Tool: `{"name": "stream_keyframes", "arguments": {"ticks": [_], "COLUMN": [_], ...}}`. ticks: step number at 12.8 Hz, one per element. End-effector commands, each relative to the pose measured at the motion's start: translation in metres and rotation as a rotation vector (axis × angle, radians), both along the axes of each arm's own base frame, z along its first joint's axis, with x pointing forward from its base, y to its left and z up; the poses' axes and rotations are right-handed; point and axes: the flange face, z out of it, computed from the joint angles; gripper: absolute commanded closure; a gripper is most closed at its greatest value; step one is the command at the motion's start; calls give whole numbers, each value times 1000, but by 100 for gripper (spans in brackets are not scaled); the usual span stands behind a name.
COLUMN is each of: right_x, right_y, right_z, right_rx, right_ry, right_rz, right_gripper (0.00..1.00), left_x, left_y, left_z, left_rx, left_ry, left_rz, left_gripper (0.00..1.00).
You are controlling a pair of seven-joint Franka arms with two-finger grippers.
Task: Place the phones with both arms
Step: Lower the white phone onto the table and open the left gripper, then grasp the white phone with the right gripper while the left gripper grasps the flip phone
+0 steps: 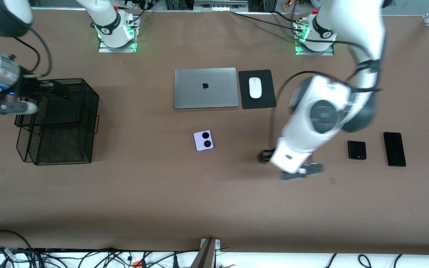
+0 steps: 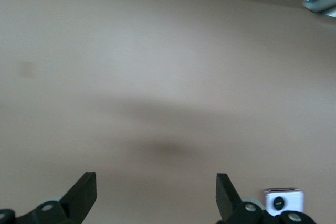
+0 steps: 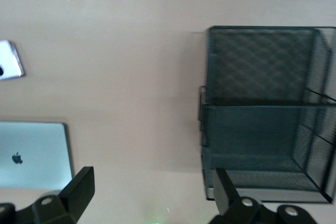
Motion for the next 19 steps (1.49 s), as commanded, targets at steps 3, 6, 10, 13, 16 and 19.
{"name": "stream_keyframes", "arguments": {"ticks": [3, 6, 10, 13, 16, 19], "right_x": [25, 33, 51, 49, 28, 15], "right_y": [113, 197, 302, 358, 390, 403], "right_z": [-85, -156, -215, -258, -297, -332], "right_rx": [15, 15, 40, 111, 120, 69], "right_ry": [11, -25, -78, -211, -226, -259], "right_rz": [136, 107, 107, 111, 85, 163], "right_gripper": [0, 0, 0, 0, 0, 0], "left_x": [-20, -23, -32, -42, -62, -90], "left_y": [157, 255, 342, 359, 364, 369], "left_z": [35, 18, -3, -47, -111, -181], "left_rx": [4, -1, -16, -9, 5, 72], "left_ry": [20, 41, 58, 41, 40, 8], "left_rz": [-108, -178, -255, -283, -289, -313], "left_gripper": [0, 0, 0, 0, 0, 0]}}
